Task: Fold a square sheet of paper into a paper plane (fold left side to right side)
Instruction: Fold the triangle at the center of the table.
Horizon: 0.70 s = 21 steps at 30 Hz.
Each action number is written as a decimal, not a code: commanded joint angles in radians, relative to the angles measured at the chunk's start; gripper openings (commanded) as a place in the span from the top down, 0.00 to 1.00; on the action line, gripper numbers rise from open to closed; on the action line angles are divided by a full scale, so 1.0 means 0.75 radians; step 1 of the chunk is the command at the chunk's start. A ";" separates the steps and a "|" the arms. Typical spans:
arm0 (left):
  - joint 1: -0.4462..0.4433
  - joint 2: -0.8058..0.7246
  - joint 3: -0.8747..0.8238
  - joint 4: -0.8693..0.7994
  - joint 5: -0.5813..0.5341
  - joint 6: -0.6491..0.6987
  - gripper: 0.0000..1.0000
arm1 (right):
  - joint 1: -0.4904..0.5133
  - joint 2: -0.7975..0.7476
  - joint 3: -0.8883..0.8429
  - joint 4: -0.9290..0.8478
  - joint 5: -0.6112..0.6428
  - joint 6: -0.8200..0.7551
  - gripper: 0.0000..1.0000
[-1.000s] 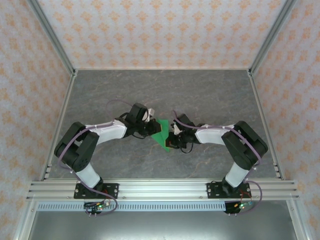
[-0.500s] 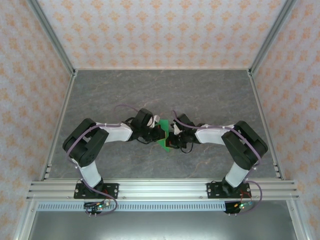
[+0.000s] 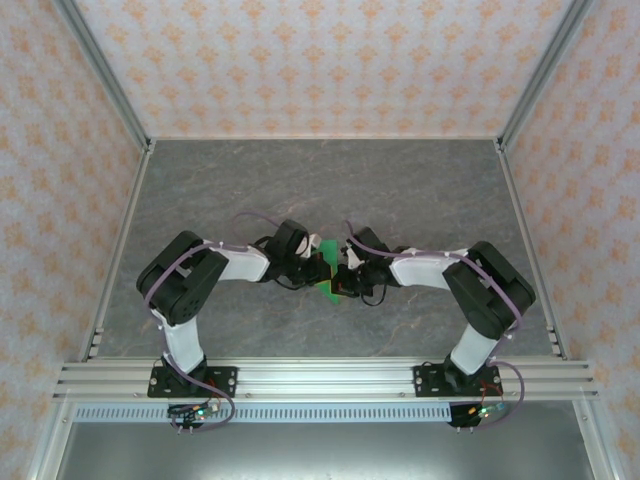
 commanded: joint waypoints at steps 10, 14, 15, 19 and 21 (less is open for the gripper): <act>0.090 0.081 0.048 -0.052 -0.157 0.099 0.99 | -0.003 0.121 -0.061 -0.370 0.179 -0.077 1.00; 0.142 0.081 0.110 -0.123 -0.156 0.153 1.00 | -0.003 0.126 -0.059 -0.390 0.182 -0.087 1.00; 0.153 0.080 0.126 -0.142 -0.159 0.166 1.00 | -0.003 0.127 -0.059 -0.393 0.181 -0.090 1.00; 0.203 0.137 0.195 -0.207 -0.174 0.213 1.00 | -0.003 0.130 -0.065 -0.393 0.173 -0.093 1.00; 0.227 0.161 0.232 -0.225 -0.171 0.232 1.00 | -0.003 0.130 -0.069 -0.393 0.168 -0.095 1.00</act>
